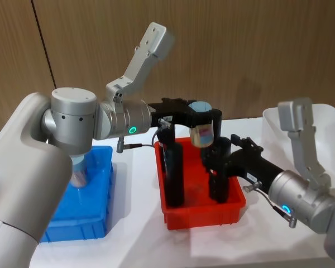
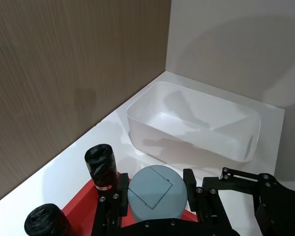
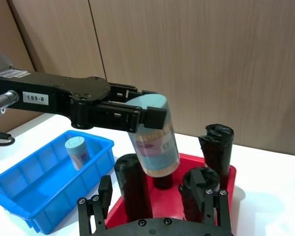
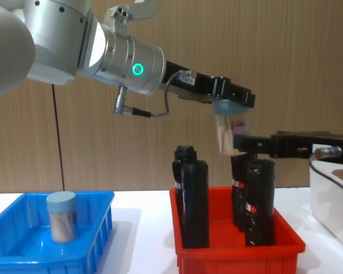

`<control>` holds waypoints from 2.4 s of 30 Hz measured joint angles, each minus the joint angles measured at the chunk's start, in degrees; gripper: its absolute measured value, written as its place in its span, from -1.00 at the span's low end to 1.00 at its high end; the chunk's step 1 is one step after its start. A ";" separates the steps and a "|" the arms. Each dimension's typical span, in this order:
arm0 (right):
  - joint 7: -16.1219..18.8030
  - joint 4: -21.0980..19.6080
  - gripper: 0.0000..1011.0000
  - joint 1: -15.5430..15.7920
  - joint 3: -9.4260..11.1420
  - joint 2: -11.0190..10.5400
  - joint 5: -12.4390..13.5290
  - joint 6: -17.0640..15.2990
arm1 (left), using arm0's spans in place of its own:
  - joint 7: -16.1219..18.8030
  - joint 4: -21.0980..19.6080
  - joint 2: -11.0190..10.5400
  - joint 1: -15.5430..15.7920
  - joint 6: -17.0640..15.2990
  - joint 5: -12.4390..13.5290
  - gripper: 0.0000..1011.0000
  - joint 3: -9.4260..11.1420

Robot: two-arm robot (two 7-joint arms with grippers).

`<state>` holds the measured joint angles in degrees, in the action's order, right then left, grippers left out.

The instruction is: Pick the cotton swabs from the blue box and place them into the white box.

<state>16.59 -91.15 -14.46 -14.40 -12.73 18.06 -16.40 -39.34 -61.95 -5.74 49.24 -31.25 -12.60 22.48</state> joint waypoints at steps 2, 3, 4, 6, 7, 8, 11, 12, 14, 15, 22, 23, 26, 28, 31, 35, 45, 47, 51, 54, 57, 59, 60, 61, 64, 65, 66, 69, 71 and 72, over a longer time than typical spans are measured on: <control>0.22 0.72 0.98 -0.74 -0.25 0.48 -0.39 -0.13 | 0.00 0.00 0.00 0.00 0.00 0.00 0.33 0.00; 0.30 0.94 0.98 -0.96 -0.31 0.60 -0.49 -0.18 | 0.00 0.00 -0.01 0.01 0.00 0.00 0.33 0.00; 0.38 1.22 0.98 -1.24 -0.40 0.77 -0.64 -0.22 | 0.00 0.00 0.00 0.00 0.00 0.00 0.33 0.00; 0.53 1.71 0.98 -1.70 -0.54 1.04 -0.90 -0.31 | 0.00 0.00 0.00 0.01 0.00 0.00 0.33 0.00; 0.60 2.19 0.98 -2.13 -0.67 1.28 -1.19 -0.39 | 0.00 0.00 0.00 0.00 0.00 0.00 0.33 0.00; 0.65 2.54 0.98 -2.42 -0.74 1.44 -1.28 -0.41 | 0.00 0.00 0.00 0.01 0.00 0.00 0.33 0.00; 0.85 3.88 0.98 -3.48 -1.03 2.05 -1.95 -0.47 | 0.00 0.00 0.00 0.00 0.00 -0.01 0.33 0.00; 0.87 4.21 0.98 -3.75 -1.09 2.19 -2.14 -0.47 | 0.00 0.00 0.00 0.00 0.00 -0.01 0.33 0.00; 0.88 4.73 0.98 -4.15 -1.17 2.41 -2.34 -0.47 | 0.00 0.00 0.00 0.00 0.00 -0.01 0.33 0.00; 0.89 5.10 0.98 -4.42 -1.23 2.55 -2.50 -0.47 | 0.00 0.00 -0.01 0.00 0.00 -0.02 0.33 0.00; 0.70 7.95 0.98 -6.31 -1.53 3.52 -3.63 -0.15 | 0.00 0.00 -0.01 0.00 0.00 -0.02 0.33 0.00; 0.65 8.12 0.98 -6.43 -1.54 3.57 -3.73 -0.09 | 0.00 0.00 -0.01 0.00 0.00 -0.02 0.33 0.00; 0.49 9.25 0.98 -7.19 -1.56 3.89 -4.09 0.12 | 0.01 0.00 -0.01 0.00 0.00 -0.02 0.33 0.00; 0.41 9.75 0.98 -7.52 -1.56 4.00 -4.30 0.24 | 0.01 0.00 0.00 0.00 0.00 -0.02 0.33 0.00; 0.22 10.68 0.98 -8.15 -1.54 4.21 -4.57 0.49 | 0.01 0.00 -0.01 0.00 0.00 -0.02 0.33 0.00; 0.15 11.76 0.98 -8.87 -1.48 4.42 -4.86 0.90 | 0.01 0.00 -0.01 0.00 0.00 -0.02 0.33 0.00; 0.51 13.02 0.92 -9.91 -1.48 4.81 -5.04 1.78 | 0.01 0.00 -0.01 0.00 0.00 -0.02 0.33 0.00; 0.61 13.16 0.84 -10.03 -1.51 4.88 -5.04 1.86 | 0.01 0.00 0.00 0.00 0.00 -0.02 0.33 0.00; 1.07 13.55 0.66 -10.38 -1.66 5.08 -5.04 2.11 | 0.01 0.00 -0.01 0.00 0.00 -0.02 0.33 0.00; 1.31 13.75 0.45 -10.55 -1.75 5.19 -5.00 2.16 | 0.01 0.00 -0.01 0.00 0.01 -0.02 0.33 0.00; 1.44 13.88 0.35 -10.63 -1.79 5.26 -4.93 2.18 | 0.05 0.00 -0.01 0.00 0.01 0.00 0.33 -0.01; 1.45 14.00 0.32 -10.74 -1.83 5.31 -4.89 2.19 | 0.08 -0.01 0.00 0.00 0.02 0.01 0.33 -0.01; 1.45 14.04 0.32 -10.76 -1.84 5.32 -4.87 2.19 | 0.08 -0.01 -0.01 0.00 0.02 0.01 0.33 -0.01; 1.45 14.11 0.32 -10.81 -1.85 5.35 -4.84 2.19 | 0.10 0.00 -0.01 0.00 0.02 0.02 0.33 -0.01; 1.44 14.24 0.32 -10.90 -1.88 5.41 -4.81 2.19 | 0.12 0.00 -0.01 0.00 0.02 0.02 0.33 -0.01; 1.42 14.32 0.32 -10.95 -1.89 5.44 -4.77 2.20 | 0.12 0.00 -0.01 0.00 0.02 0.03 0.33 -0.02; 1.42 14.32 0.32 -10.95 -1.89 5.44 -4.77 2.20 | 0.12 0.00 -0.01 0.00 0.02 0.03 0.33 -0.02; 1.22 14.48 0.32 -11.11 -1.92 5.51 -4.61 2.25 | 0.04 -0.01 0.01 0.00 0.00 -0.01 0.41 0.04; 1.14 14.54 0.31 -11.15 -1.92 5.52 -4.56 2.30 | 0.02 -0.01 0.01 0.00 0.00 -0.02 0.53 0.05; 1.12 14.56 0.31 -11.19 -1.93 5.54 -4.53 2.33 | 0.02 -0.01 0.01 0.00 0.00 -0.02 0.56 0.05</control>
<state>17.71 -76.58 -25.65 -16.33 -7.19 13.53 -14.07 -39.32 -61.96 -5.73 49.24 -31.25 -12.62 22.53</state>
